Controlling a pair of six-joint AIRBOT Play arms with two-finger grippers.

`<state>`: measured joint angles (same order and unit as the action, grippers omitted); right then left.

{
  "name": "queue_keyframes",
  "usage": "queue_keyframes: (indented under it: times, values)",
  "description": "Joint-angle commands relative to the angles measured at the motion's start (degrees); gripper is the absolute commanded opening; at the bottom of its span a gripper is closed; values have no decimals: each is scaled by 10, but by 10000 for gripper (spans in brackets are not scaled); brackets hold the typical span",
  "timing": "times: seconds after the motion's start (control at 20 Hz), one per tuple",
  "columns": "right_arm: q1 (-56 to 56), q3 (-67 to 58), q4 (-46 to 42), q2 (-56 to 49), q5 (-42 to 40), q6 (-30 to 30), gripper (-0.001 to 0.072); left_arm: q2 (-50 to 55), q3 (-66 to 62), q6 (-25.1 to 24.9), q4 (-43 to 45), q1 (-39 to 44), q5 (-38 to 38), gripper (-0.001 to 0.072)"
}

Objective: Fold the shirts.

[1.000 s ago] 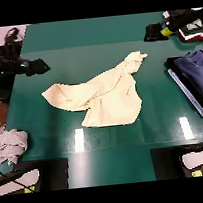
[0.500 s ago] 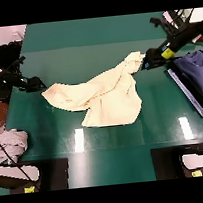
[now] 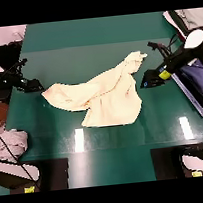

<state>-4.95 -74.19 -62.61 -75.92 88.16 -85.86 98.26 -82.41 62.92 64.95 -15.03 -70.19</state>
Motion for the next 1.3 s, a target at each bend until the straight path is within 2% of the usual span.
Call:
queue_keyframes:
  times: [0.0,0.3,0.35,0.4,0.45,0.5,0.65,0.75,0.8,0.85,1.05,1.2,1.25]
  values:
    - [1,49,1,28,-23,0,384,20,-4,-4,3,2,-30,431]
    - [1,49,-2,52,-24,0,384,32,-3,-2,2,25,-34,428]
    - [2,49,-4,55,-20,0,384,32,-3,4,1,26,-35,403]
    - [3,52,-5,57,-19,-2,384,31,-3,7,1,25,-43,178]
    - [9,64,-3,65,-24,-11,384,31,-3,7,2,25,-54,50]
    - [9,83,-4,73,-33,-22,384,31,-3,7,2,25,-63,22]
    - [17,170,-4,108,-65,-62,384,25,-3,16,3,25,-75,21]
    - [8,240,2,132,-82,-69,390,9,-6,17,6,25,-77,21]
    - [-3,268,2,140,-87,-73,468,-1,-5,17,6,25,-76,21]
    - [-16,295,7,146,-97,-82,587,-12,-5,17,6,25,-76,21]
    - [-80,388,113,155,-214,-82,569,-49,-5,31,5,25,-79,21]
    - [-139,435,167,155,-317,-82,567,-72,-5,36,4,25,-78,21]
    - [-156,444,176,155,-355,-83,545,-78,-5,43,4,25,-77,21]
